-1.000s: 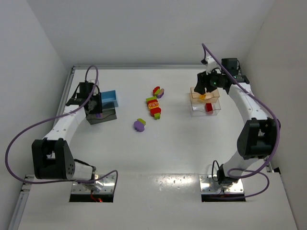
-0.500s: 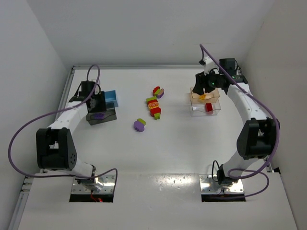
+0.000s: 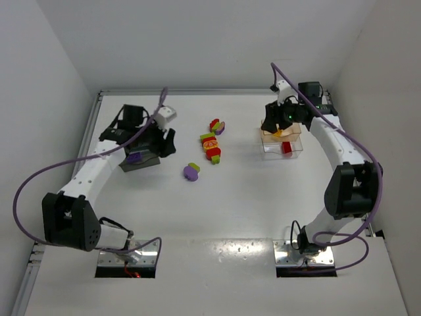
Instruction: Sort the legos into containers by color
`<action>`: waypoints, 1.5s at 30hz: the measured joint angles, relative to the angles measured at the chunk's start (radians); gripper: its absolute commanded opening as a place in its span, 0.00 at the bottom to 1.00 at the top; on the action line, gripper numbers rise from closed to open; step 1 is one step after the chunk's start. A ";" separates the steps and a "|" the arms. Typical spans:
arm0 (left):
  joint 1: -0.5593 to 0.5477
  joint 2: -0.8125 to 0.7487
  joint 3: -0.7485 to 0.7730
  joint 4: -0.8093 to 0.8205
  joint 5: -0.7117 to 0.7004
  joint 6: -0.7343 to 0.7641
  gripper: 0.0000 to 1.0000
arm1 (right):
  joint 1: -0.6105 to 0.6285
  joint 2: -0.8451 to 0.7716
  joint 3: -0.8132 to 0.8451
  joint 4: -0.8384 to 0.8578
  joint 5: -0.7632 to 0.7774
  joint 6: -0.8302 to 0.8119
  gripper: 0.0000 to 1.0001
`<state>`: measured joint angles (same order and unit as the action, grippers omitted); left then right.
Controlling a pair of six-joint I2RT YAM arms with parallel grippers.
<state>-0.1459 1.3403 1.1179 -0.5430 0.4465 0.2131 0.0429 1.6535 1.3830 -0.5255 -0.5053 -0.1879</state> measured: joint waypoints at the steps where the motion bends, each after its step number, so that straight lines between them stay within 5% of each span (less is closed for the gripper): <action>1: -0.029 0.015 0.012 -0.018 0.035 0.039 0.65 | 0.000 0.000 -0.003 0.000 -0.006 -0.004 0.60; 9: -0.259 0.197 0.035 -0.104 0.047 0.162 0.57 | 0.000 -0.001 -0.021 -0.027 -0.029 -0.034 0.60; 25: -0.395 0.260 -0.002 0.011 -0.329 -0.244 0.57 | -0.001 -0.069 -0.105 -0.054 -0.025 -0.076 0.60; 33: -0.404 0.332 -0.022 0.008 -0.412 -0.324 0.70 | -0.001 -0.070 -0.106 -0.069 -0.022 -0.085 0.63; 34: -0.404 0.338 -0.022 0.008 -0.410 -0.326 0.82 | -0.001 -0.070 -0.106 -0.071 -0.022 -0.087 0.63; 45: -0.397 0.377 -0.018 0.053 -0.361 -0.325 0.86 | -0.001 -0.068 -0.106 -0.082 -0.022 -0.094 0.64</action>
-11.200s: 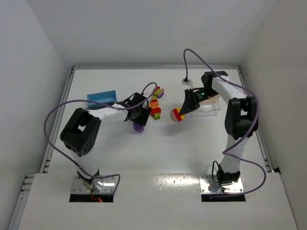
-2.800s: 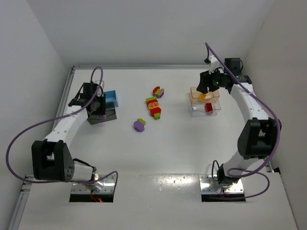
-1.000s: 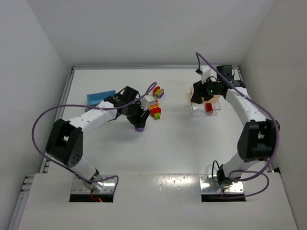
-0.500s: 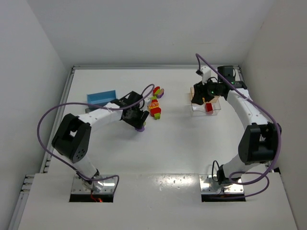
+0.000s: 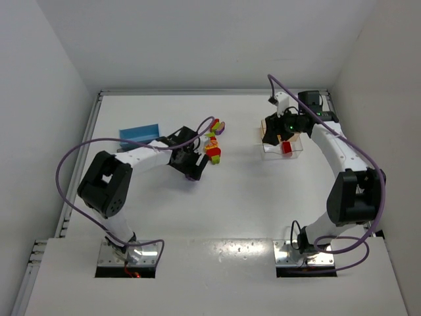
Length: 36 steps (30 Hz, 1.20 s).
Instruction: Sort the legos into containers by color
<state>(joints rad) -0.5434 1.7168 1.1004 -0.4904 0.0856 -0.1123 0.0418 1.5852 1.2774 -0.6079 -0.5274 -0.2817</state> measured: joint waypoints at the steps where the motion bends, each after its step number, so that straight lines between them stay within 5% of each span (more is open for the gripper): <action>1: 0.001 0.012 0.003 0.003 0.002 0.000 0.86 | 0.000 0.000 0.000 0.000 0.000 0.000 0.64; 7: 0.010 0.077 0.015 0.020 0.008 0.004 0.82 | 0.000 0.021 0.005 -0.006 0.000 0.000 0.64; 16: 0.049 0.091 0.018 0.072 0.031 0.031 0.36 | 0.000 0.042 0.014 -0.016 -0.006 -0.007 0.64; 22: 0.056 -0.080 -0.082 0.143 0.114 0.081 0.36 | 0.003 0.139 0.110 -0.111 -0.129 -0.019 0.64; 28: 0.038 -0.313 -0.134 0.214 0.204 0.135 0.36 | 0.061 0.374 0.324 -0.340 -0.396 -0.080 0.74; 36: -0.032 -0.351 -0.134 0.245 0.220 0.158 0.36 | 0.207 0.443 0.386 -0.471 -0.542 -0.098 0.80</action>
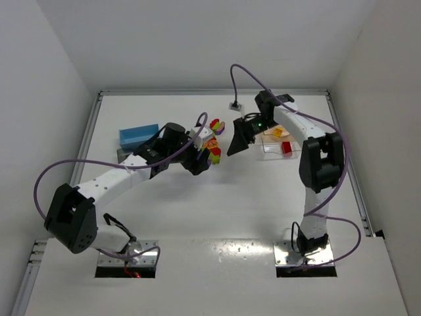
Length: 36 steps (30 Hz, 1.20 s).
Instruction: Sort the legos into containers by color
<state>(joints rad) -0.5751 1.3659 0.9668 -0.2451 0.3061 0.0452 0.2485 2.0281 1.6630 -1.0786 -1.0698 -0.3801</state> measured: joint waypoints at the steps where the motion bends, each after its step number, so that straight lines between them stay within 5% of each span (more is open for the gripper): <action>1: -0.006 0.000 0.000 0.000 0.000 0.000 0.36 | 0.014 0.000 0.016 0.000 -0.014 0.003 0.80; 30: -0.049 -0.008 0.000 0.012 -0.010 0.022 0.36 | 0.150 0.066 0.077 0.110 -0.022 0.160 0.81; 32: -0.052 -0.009 0.000 0.018 -0.011 0.022 0.36 | 0.153 0.072 0.082 0.110 -0.021 0.166 0.78; 36: -0.057 -0.009 0.000 0.023 -0.011 0.022 0.36 | 0.155 0.082 0.100 0.114 -0.025 0.178 0.52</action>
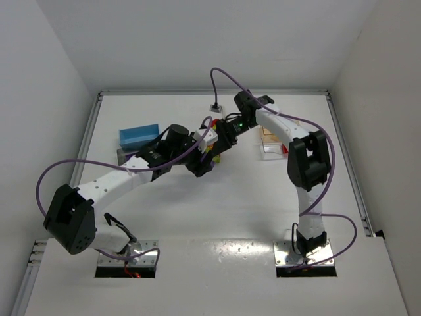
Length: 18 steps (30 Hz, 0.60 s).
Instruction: Sort the legos into containers by color
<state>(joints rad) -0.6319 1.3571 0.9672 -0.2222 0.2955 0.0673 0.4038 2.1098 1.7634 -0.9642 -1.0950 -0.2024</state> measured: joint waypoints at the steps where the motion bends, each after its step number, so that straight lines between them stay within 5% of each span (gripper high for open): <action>1: 0.000 0.000 0.000 0.000 -0.005 0.000 0.36 | 0.001 0.002 0.005 -0.003 -0.009 0.007 0.46; 7: -0.004 -0.006 0.000 -0.006 -0.038 0.011 0.36 | 0.005 0.007 0.026 -0.006 -0.015 0.063 0.08; 18: -0.008 -0.040 -0.032 0.032 -0.084 0.011 0.34 | -0.027 0.009 0.027 -0.009 -0.057 0.053 0.01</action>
<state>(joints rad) -0.6395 1.3174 0.9356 -0.1902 0.2115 0.0784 0.3767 2.1189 1.7901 -0.9730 -1.1522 -0.1493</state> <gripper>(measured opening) 0.688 0.352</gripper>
